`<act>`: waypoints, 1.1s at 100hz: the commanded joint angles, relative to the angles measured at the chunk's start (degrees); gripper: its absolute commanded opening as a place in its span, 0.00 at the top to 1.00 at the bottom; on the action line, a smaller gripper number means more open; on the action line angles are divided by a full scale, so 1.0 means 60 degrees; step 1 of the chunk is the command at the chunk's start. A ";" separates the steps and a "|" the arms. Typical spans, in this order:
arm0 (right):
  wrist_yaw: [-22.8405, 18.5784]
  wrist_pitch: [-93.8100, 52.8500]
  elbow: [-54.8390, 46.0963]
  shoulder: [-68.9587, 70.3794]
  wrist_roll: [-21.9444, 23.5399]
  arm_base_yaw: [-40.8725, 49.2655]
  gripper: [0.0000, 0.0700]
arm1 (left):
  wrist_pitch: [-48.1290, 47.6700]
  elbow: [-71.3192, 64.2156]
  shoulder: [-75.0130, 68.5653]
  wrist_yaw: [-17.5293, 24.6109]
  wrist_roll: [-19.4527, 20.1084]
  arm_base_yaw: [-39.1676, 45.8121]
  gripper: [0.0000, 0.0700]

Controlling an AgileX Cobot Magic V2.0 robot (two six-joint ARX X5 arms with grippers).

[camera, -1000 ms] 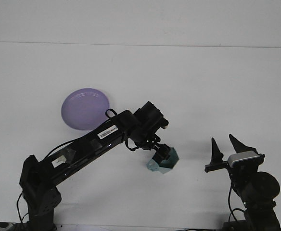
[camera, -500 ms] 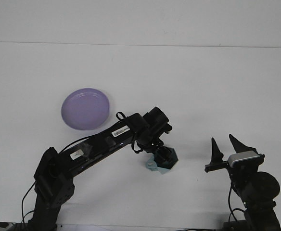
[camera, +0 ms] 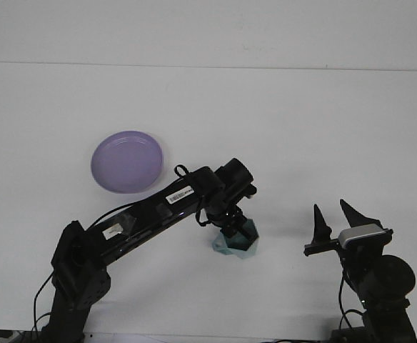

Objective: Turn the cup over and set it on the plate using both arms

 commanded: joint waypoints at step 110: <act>0.0025 0.0102 0.0044 0.0018 0.0098 0.0007 0.42 | -0.2295 0.2441 -0.0142 -0.1031 0.1392 0.7592 0.98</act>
